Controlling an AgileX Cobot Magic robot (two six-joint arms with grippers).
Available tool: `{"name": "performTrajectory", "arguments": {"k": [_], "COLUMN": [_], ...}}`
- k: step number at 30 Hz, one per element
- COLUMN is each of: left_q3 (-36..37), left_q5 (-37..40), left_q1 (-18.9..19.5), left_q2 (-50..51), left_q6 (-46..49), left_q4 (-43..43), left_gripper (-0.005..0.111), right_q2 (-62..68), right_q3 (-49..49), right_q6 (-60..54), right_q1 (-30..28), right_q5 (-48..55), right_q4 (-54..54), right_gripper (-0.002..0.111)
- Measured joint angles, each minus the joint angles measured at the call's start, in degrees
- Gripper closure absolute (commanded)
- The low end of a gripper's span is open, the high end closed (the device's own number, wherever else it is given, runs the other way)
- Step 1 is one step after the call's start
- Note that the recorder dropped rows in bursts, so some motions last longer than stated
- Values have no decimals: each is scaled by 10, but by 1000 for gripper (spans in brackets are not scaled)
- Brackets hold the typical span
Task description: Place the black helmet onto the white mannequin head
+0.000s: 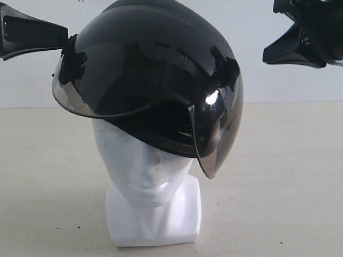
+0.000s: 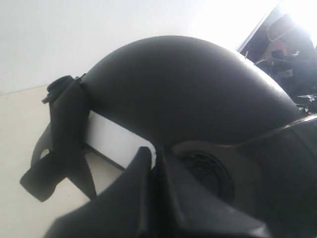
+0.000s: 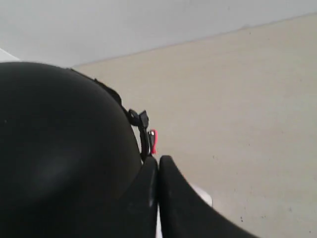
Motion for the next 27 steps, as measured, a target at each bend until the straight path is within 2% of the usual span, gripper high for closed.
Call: {"name": "performTrajectory", "arguments": {"k": [10, 18, 27], "left_q3": [0, 0, 31], "left_q5": [7, 8, 34], "left_q1": [0, 0, 3], "left_q2": [0, 0, -1], "left_q6": [0, -6, 0], "left_q4": [1, 1, -1], "left_gripper": [102, 102, 102], "right_q2": [38, 41, 27], "right_q3": [0, 0, 5], "right_q6": [24, 18, 15], "right_q1": [33, 73, 107], "right_q5": [34, 8, -47], "right_q4": [-27, -11, -24], "right_gripper": [108, 108, 108]}}
